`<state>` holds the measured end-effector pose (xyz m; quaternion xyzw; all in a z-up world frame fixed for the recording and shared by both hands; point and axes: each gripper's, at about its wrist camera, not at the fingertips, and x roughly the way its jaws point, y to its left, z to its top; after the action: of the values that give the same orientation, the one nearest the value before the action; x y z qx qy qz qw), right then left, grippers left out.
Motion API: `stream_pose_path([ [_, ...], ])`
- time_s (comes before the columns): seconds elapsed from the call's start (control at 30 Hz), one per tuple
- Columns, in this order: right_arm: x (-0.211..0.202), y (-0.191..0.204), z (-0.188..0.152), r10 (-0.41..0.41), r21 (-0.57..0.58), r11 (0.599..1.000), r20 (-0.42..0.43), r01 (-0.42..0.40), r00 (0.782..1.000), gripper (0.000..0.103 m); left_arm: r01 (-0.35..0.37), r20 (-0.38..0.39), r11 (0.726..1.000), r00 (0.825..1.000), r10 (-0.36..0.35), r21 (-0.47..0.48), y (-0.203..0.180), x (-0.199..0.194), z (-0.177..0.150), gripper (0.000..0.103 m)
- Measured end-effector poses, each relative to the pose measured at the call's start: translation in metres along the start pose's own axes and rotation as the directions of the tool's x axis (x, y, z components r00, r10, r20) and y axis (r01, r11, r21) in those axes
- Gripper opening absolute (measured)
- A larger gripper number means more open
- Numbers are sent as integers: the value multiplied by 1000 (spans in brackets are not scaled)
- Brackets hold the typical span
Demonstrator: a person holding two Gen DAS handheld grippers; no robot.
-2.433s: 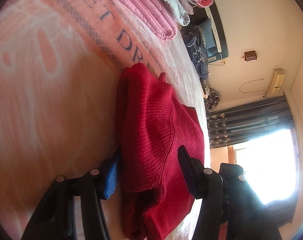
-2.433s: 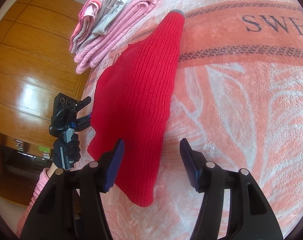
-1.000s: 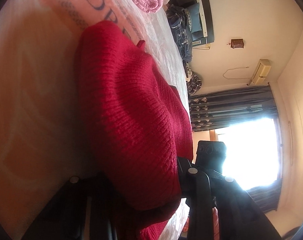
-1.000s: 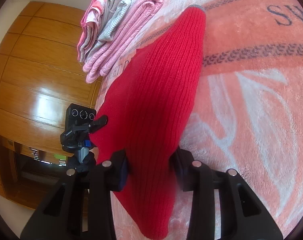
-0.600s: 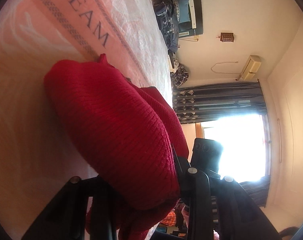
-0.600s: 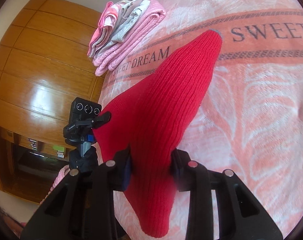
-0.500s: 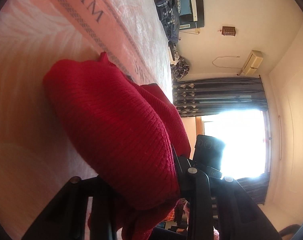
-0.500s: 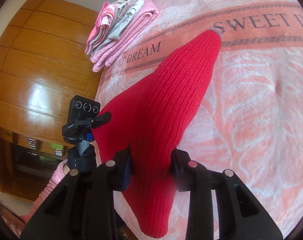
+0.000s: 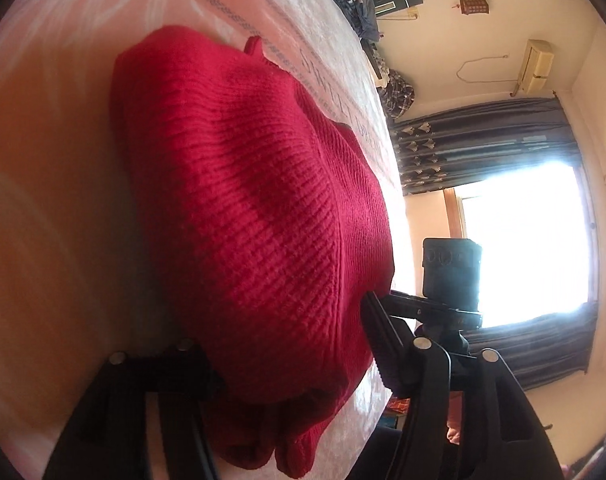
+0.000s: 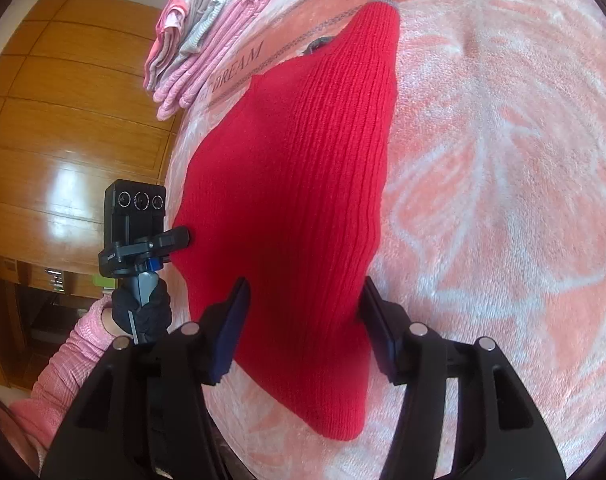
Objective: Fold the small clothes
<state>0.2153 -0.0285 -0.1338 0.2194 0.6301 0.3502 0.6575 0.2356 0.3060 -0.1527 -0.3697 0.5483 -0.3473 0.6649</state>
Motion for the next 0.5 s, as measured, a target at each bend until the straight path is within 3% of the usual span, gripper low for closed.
stream_pose_path([
  [0.17,-2,-7,-28,-1,8,1000,-43,2,999,59,-81,8,995,997,80,60,-9,-12,-26,63],
  [0.27,1,-9,-42,36,3,999,-62,-35,997,56,-74,20,996,997,73,58,-8,-17,-38,64],
  [0.4,8,-3,-43,38,-5,999,-76,-38,996,39,-37,-10,997,999,38,66,-11,-4,-47,69],
  [0.5,13,7,-42,67,-24,997,-96,-70,993,25,3,-85,998,996,3,64,-18,13,-53,68],
])
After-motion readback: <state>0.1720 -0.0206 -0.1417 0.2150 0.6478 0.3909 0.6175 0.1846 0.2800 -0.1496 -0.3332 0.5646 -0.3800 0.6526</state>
